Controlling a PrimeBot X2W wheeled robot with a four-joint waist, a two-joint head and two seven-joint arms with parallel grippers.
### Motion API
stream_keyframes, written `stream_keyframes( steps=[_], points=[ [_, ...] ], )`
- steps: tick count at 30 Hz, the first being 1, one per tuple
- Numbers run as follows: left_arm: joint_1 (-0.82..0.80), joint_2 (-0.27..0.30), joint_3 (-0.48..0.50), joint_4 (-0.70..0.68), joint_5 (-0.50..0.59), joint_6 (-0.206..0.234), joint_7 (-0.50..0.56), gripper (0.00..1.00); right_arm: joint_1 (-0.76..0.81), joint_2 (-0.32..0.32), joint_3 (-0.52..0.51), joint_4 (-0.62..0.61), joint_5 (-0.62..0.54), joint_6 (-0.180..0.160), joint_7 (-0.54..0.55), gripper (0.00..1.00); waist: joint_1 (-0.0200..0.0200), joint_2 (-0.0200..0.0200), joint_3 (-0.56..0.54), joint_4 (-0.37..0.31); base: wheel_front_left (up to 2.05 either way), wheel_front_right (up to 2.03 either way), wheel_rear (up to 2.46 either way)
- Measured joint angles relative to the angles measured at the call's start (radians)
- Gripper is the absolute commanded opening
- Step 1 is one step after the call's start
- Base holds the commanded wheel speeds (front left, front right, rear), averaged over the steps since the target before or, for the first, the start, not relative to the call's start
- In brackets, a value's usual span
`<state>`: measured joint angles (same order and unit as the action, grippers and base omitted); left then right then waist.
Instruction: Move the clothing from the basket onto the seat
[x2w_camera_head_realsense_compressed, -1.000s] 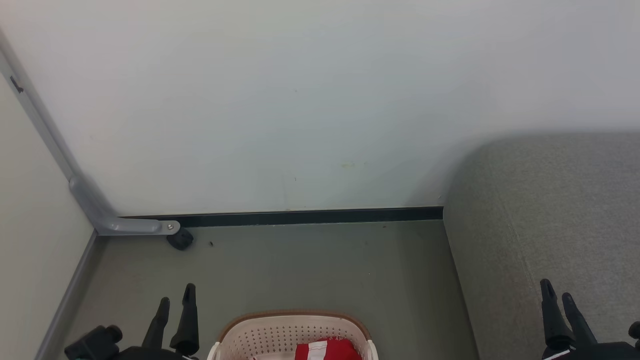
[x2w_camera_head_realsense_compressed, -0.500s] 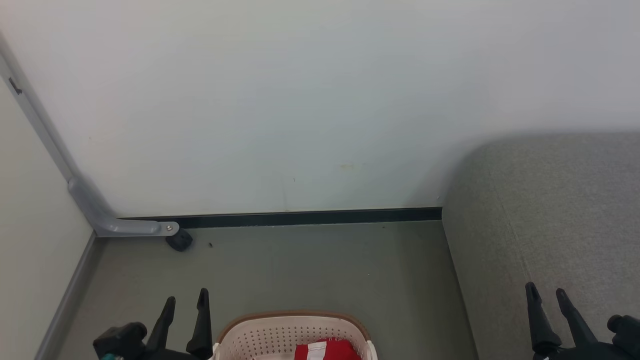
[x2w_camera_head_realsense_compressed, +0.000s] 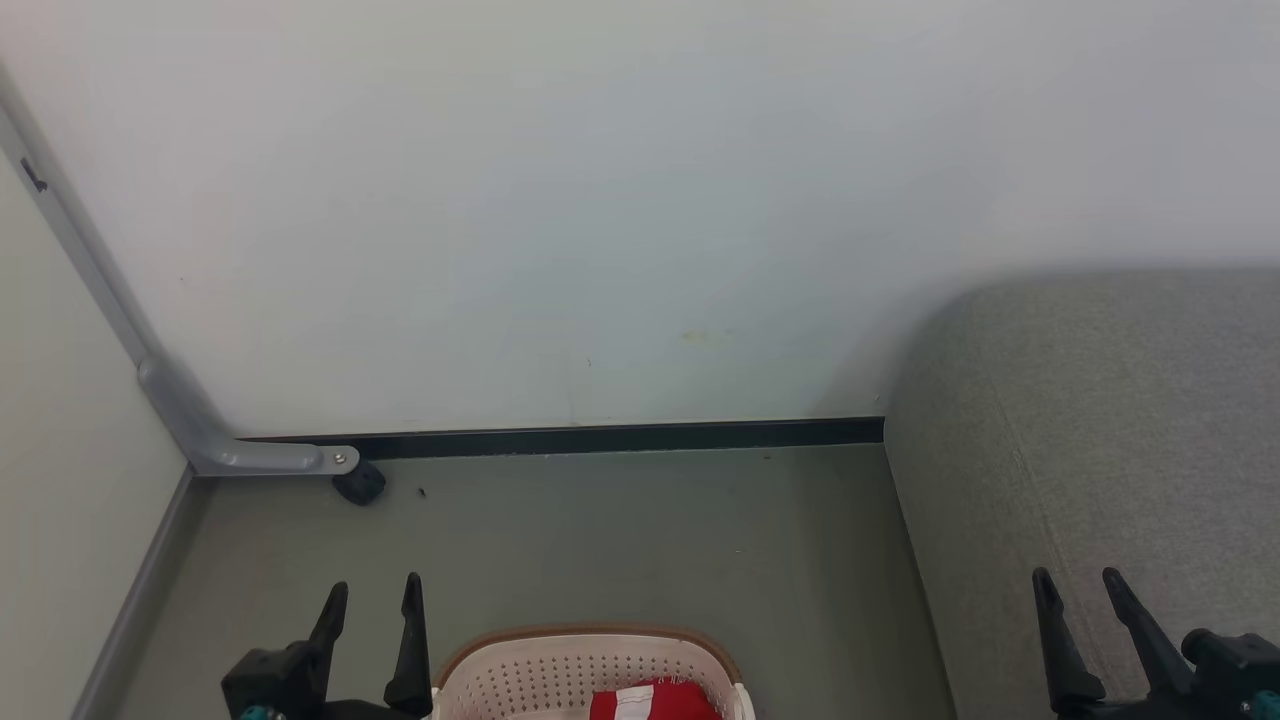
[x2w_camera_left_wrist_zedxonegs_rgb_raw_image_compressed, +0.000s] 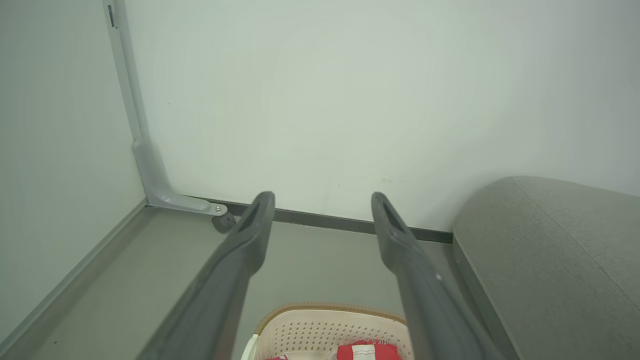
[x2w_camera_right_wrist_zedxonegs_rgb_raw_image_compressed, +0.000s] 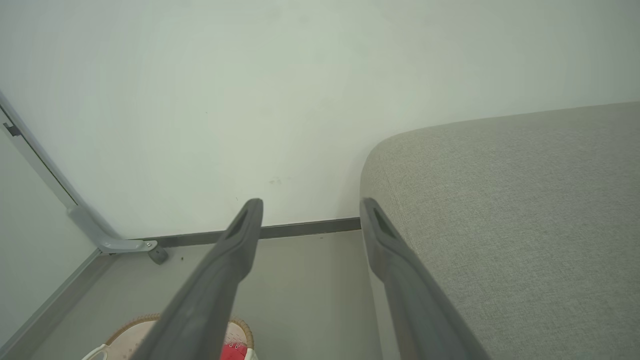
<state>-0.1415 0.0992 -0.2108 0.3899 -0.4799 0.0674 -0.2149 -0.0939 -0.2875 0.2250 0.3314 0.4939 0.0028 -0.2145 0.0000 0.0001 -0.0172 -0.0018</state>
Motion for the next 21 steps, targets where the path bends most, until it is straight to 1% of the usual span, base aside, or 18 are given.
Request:
stream_keyframes(
  steps=[5,10,14,21],
  points=[
    [-0.001,-0.003,-0.005,0.015,0.058,0.013,-0.017,1.0,0.0,-0.007,0.011,0.001,-0.055,-0.012,-0.017,1.0,0.0,0.0,-0.002,0.0,0.0,0.0,0.0],
    [-0.011,-0.006,-0.016,0.025,0.107,0.022,-0.035,1.0,-0.001,-0.016,0.02,0.001,-0.107,-0.013,-0.035,1.0,0.0,0.0,-0.003,0.0,0.0,0.0,0.0],
    [-0.017,-0.009,-0.015,0.026,0.11,0.022,-0.035,1.0,-0.001,-0.016,0.016,0.001,-0.108,-0.021,-0.035,1.0,0.0,-0.0001,-0.003,-0.001,0.0,0.0,0.0],
    [-0.017,-0.012,-0.009,0.032,0.111,0.022,-0.035,1.0,-0.001,-0.015,0.011,0.001,-0.108,-0.021,-0.035,1.0,0.0,0.0,0.0,-0.001,0.0,0.0,0.0]
  ],
)
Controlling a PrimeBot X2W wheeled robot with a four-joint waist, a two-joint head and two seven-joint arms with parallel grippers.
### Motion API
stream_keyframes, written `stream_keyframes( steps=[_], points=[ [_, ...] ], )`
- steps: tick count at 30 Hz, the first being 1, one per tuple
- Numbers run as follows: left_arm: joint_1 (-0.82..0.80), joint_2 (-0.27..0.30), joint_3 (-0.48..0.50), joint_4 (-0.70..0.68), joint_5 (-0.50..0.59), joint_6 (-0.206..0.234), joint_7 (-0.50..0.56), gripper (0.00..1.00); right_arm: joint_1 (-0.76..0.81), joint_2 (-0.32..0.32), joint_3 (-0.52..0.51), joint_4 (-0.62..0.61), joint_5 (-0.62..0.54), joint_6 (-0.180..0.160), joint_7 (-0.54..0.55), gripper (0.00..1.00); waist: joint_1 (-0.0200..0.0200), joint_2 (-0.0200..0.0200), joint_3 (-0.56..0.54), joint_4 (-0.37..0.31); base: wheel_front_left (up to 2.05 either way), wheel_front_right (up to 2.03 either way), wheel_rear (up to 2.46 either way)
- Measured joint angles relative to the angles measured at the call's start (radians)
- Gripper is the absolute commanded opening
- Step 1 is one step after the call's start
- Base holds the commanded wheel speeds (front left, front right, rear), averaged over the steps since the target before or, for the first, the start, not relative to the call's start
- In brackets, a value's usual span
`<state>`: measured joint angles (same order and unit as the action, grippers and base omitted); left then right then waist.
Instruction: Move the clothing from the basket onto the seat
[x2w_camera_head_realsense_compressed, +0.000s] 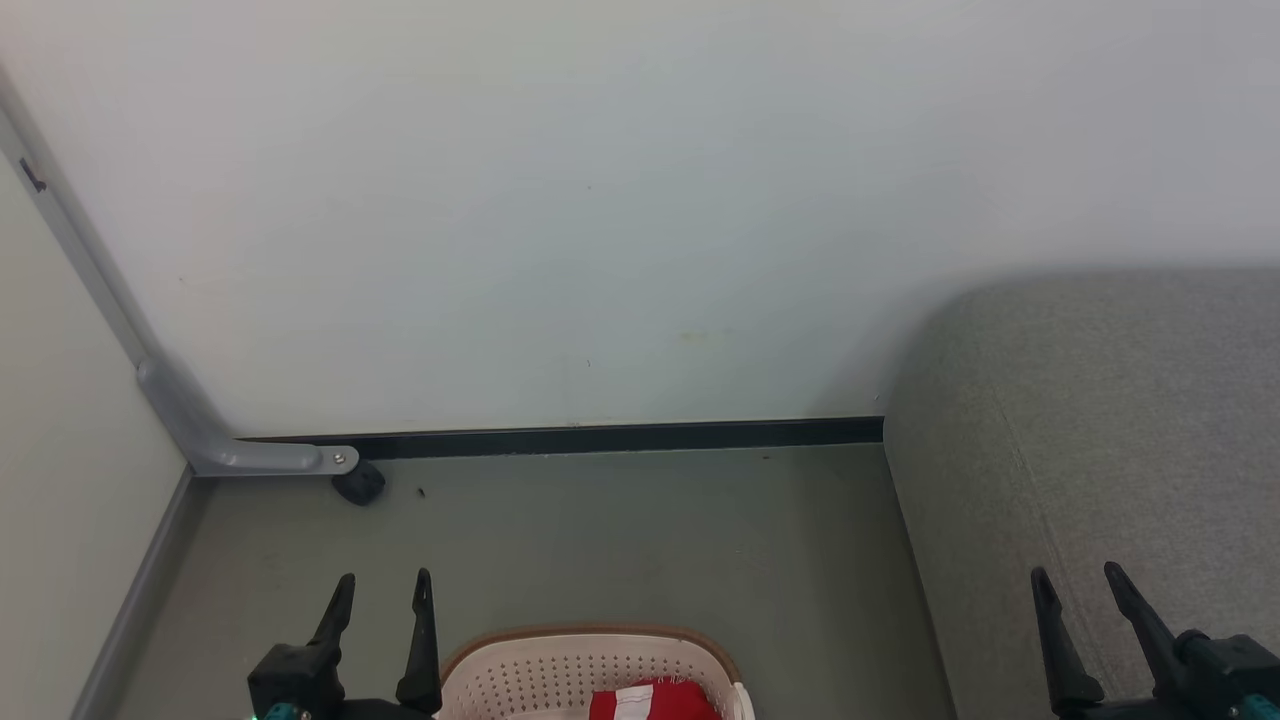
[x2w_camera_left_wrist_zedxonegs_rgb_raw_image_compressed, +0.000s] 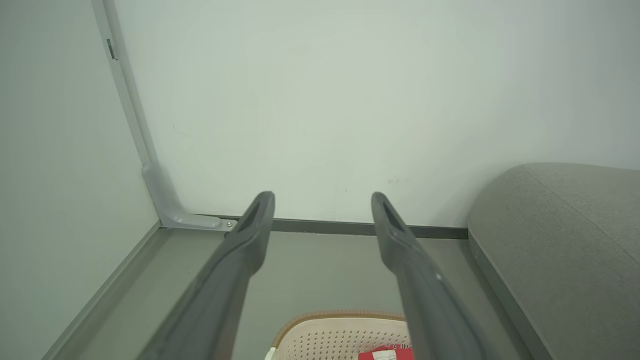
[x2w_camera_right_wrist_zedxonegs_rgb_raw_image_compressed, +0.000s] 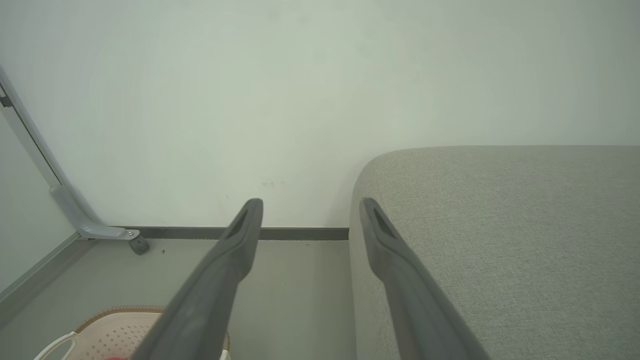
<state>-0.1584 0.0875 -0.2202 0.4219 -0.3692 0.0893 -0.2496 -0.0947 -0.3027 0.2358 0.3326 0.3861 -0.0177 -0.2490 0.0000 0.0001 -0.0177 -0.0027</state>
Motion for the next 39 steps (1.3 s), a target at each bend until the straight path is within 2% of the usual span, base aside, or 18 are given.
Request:
stream_keyframes(
  steps=[12,19,26,39],
  points=[
    [0.0,-0.01,0.001,0.013,0.005,0.0,0.0,1.0,0.0,0.0,-0.005,-0.005,-0.01,0.0,0.0,1.0,0.0,0.0,0.01,0.001,0.0,0.0,0.0],
    [0.0,-0.021,-0.031,0.043,0.013,-0.002,0.0,1.0,-0.012,0.0,-0.011,-0.032,-0.01,0.0,0.0,1.0,0.0,0.0,0.039,-0.003,0.0,0.0,0.0],
    [-0.02,-0.032,-0.085,0.097,0.013,-0.011,0.0,1.0,-0.048,-0.004,-0.019,-0.069,-0.017,0.002,0.0,1.0,0.0,0.0,0.097,-0.013,0.0,0.0,0.0],
    [-0.163,-0.044,-0.172,0.229,0.013,-0.028,0.031,1.0,-0.162,-0.022,-0.043,-0.161,-0.017,0.01,0.0,1.0,0.0002,0.0001,0.256,-0.051,0.0,0.0,0.0]
  ],
)
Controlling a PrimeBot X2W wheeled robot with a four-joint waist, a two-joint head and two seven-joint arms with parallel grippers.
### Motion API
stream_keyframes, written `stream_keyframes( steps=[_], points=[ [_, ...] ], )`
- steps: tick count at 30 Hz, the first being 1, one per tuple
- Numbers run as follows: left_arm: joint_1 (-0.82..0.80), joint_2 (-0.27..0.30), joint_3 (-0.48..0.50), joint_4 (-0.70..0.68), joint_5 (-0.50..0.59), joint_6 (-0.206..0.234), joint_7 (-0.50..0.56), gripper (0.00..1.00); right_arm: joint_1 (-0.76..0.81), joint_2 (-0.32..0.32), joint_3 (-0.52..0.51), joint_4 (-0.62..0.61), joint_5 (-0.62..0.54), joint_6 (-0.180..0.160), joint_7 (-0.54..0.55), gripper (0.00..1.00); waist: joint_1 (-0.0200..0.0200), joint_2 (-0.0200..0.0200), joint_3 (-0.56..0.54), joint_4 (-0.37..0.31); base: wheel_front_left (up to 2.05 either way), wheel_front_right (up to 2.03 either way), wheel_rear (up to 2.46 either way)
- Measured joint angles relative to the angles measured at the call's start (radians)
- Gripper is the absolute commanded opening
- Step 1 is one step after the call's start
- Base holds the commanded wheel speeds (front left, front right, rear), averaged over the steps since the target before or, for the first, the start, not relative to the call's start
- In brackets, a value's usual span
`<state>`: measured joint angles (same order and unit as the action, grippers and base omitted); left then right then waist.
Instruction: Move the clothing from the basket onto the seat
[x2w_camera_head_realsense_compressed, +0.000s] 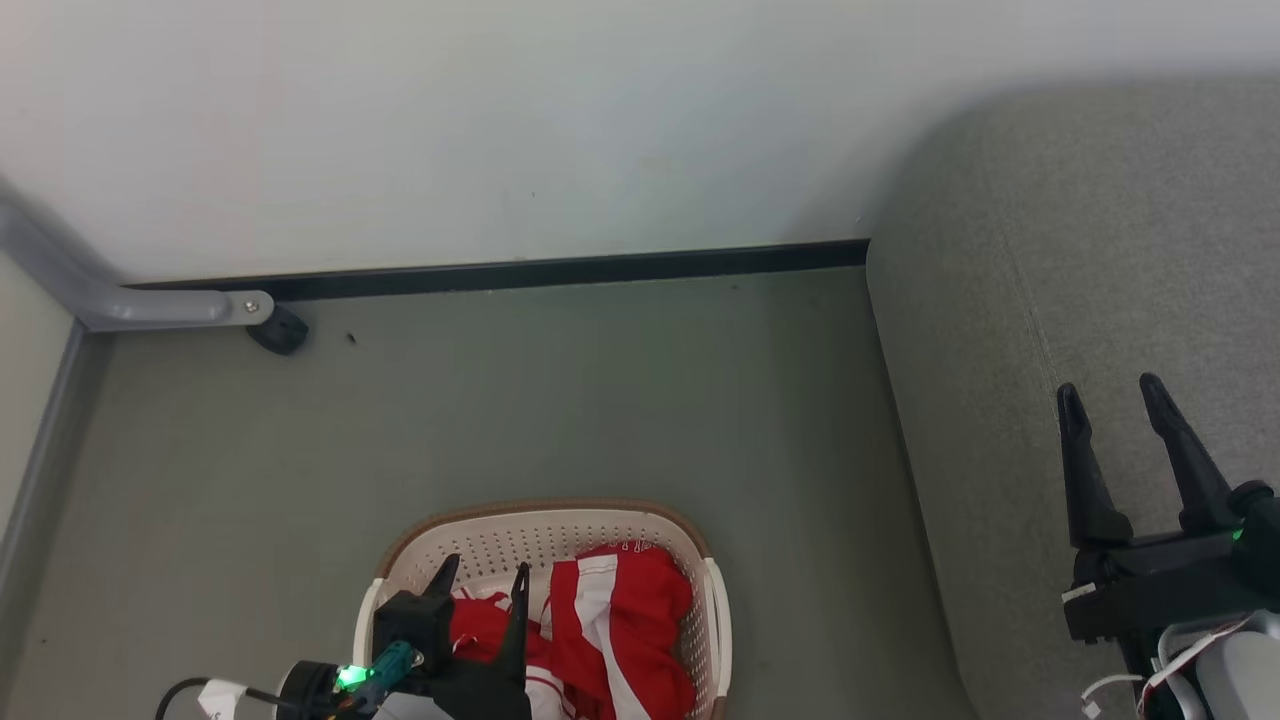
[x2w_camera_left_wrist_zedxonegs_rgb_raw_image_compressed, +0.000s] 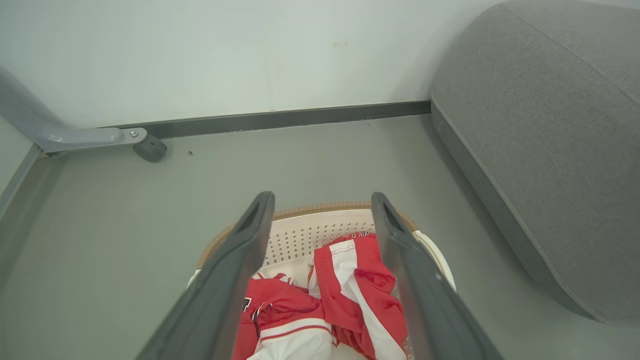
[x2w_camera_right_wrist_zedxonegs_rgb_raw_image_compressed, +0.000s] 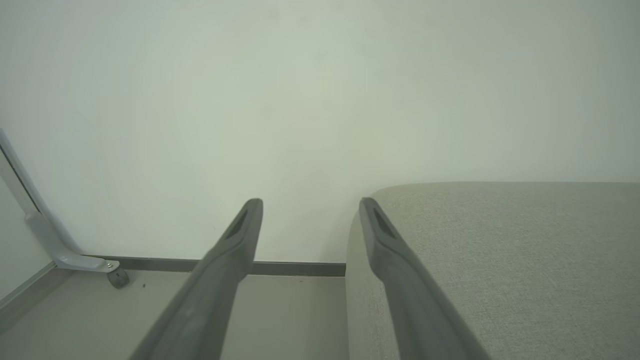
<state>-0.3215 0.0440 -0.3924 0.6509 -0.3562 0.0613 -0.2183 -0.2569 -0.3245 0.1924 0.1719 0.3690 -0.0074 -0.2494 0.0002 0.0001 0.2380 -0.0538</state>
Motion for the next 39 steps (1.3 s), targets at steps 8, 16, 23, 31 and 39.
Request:
stream_keyframes(
  steps=[8,16,23,31,39],
  points=[
    [-0.082,-0.001,-0.036,0.063,-0.022,0.001,0.032,1.0,-0.067,0.012,-0.002,-0.052,0.0,0.002,0.0,1.0,0.0001,0.0,0.098,-0.036,0.0,0.0,0.0],
    [-0.169,-0.003,-0.092,0.12,-0.068,0.0,0.074,1.0,-0.129,0.043,0.002,-0.119,0.0,0.003,-0.004,1.0,0.0001,0.0,0.213,-0.089,0.0,0.0,0.0],
    [-0.246,-0.003,-0.099,0.189,-0.084,0.008,0.114,1.0,-0.178,0.064,0.004,-0.183,0.0,0.008,-0.005,1.0,0.0,0.0001,0.315,-0.14,0.0,0.0,0.0],
    [-0.332,-0.002,-0.074,0.283,-0.08,0.025,0.156,1.0,-0.21,0.095,0.001,-0.232,0.0,0.009,-0.007,1.0,0.0,0.0001,0.434,-0.198,0.0,0.0,0.0],
    [-0.411,0.028,-0.053,0.351,-0.079,0.036,0.183,1.0,-0.227,0.108,-0.018,-0.248,0.0,0.018,-0.007,1.0,0.0,0.0001,0.546,-0.255,0.0,0.0,0.0]
  ],
)
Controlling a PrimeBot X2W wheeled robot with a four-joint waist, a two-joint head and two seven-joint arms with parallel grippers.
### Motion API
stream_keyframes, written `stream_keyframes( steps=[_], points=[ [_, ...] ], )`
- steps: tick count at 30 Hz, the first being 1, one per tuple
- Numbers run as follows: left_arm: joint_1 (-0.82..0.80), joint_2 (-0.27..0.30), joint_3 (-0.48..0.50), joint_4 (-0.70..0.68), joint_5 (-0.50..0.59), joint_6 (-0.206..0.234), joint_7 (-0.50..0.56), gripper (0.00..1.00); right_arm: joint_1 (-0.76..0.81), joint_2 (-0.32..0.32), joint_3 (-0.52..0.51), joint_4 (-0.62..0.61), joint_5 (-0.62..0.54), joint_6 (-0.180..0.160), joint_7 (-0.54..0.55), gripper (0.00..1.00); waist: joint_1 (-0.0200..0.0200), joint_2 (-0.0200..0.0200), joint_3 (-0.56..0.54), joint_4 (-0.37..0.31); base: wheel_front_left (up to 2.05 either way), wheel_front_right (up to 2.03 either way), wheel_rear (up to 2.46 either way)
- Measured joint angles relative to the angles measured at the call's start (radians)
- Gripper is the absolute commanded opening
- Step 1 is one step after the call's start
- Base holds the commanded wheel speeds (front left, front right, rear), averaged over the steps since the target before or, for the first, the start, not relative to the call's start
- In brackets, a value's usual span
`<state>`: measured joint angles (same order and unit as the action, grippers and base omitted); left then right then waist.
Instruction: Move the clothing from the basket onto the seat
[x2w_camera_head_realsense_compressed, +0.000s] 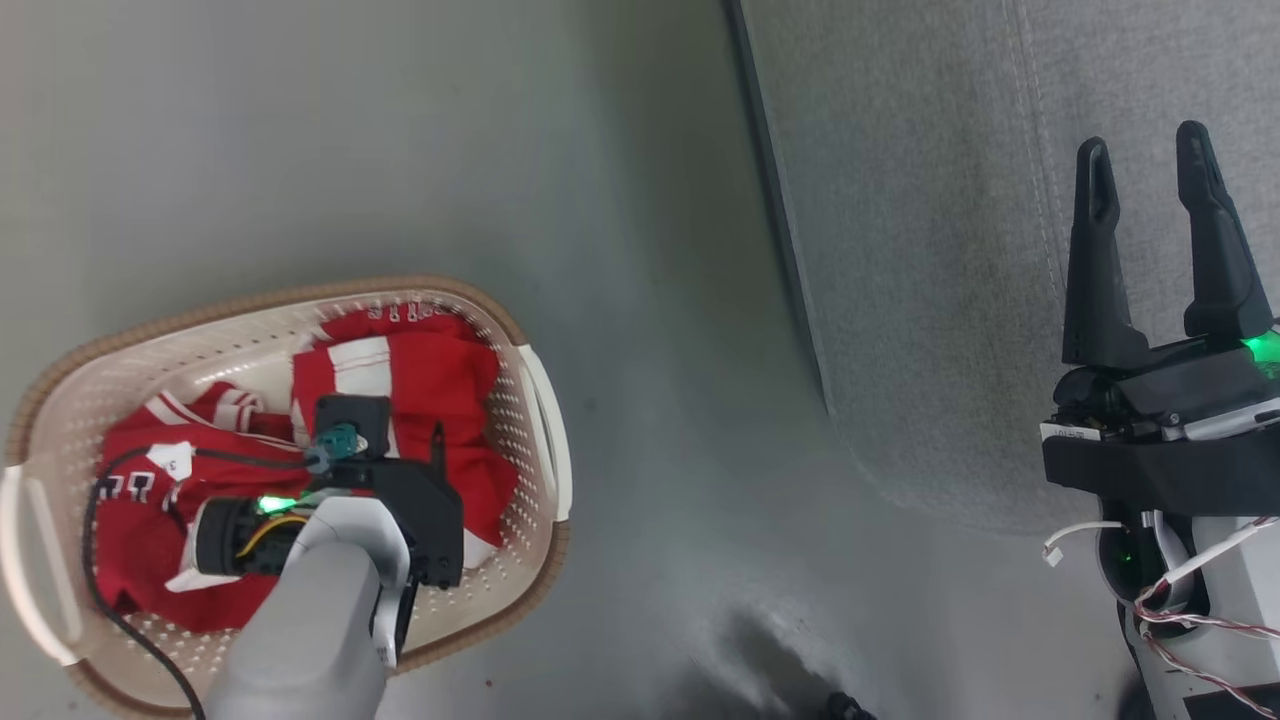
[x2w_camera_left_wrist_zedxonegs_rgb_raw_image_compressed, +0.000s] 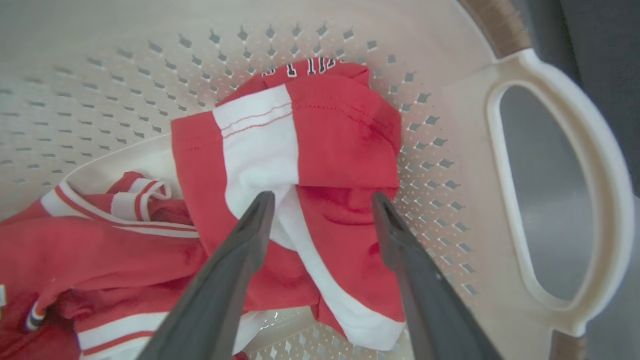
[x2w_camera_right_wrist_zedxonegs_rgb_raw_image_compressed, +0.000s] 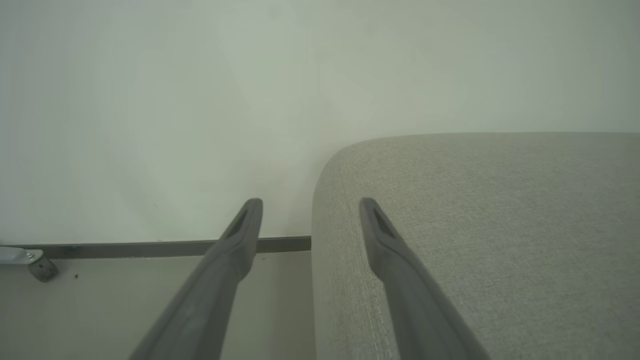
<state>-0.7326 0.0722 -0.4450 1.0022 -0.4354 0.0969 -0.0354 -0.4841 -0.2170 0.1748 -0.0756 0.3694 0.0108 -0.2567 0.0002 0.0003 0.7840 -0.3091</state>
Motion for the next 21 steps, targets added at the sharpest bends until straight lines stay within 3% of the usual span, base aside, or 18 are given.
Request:
stream_keyframes(
  steps=[17,19,21],
  points=[
    [-0.103,0.004,0.082,0.132,-0.049,0.018,0.044,1.0,-0.05,0.025,-0.022,-0.043,-0.02,0.03,0.0,1.0,-0.0001,-0.0001,0.162,-0.055,0.0,0.0,0.0],
    [-0.109,0.0,0.081,0.147,-0.049,0.018,0.053,0.0,-0.058,0.026,-0.023,-0.045,-0.023,0.033,0.0,1.0,-0.0001,-0.0001,0.164,-0.053,0.0,0.0,0.0],
    [-0.115,-0.002,0.081,0.157,-0.049,0.018,0.06,0.0,-0.06,0.028,-0.023,-0.047,-0.032,0.034,0.0,1.0,-0.0002,-0.0001,0.166,-0.051,0.0,0.0,0.0]
  ],
)
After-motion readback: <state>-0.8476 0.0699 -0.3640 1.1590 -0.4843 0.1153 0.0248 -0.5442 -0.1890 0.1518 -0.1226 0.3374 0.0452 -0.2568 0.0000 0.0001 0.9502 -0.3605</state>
